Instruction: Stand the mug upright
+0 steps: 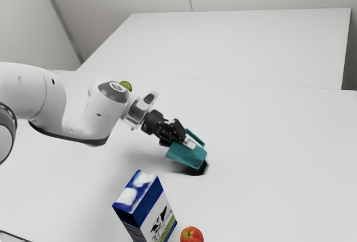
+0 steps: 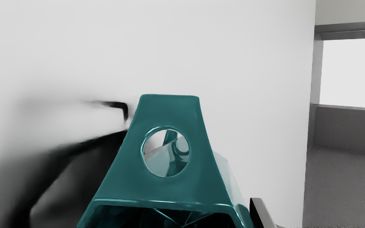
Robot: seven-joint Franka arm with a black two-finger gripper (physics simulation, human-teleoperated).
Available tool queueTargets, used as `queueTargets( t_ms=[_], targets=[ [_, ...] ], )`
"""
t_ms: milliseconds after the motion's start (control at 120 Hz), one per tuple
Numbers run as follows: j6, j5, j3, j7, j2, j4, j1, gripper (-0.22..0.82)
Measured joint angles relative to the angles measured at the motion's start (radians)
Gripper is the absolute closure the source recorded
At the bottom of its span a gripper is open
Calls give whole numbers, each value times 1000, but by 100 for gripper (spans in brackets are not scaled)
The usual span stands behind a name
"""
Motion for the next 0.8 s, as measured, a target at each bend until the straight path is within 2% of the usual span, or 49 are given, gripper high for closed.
queueTargets(
  t_ms=[175, 392, 583, 800],
  targets=[
    [20, 79, 0, -8, -79, 9, -14, 77],
    [77, 480, 0, -66, -185, 29, -19, 77],
    [98, 819, -3, -143, -197, 59, -13, 78],
    [99, 1066, -3, -226, -183, 64, -6, 78]
  ],
)
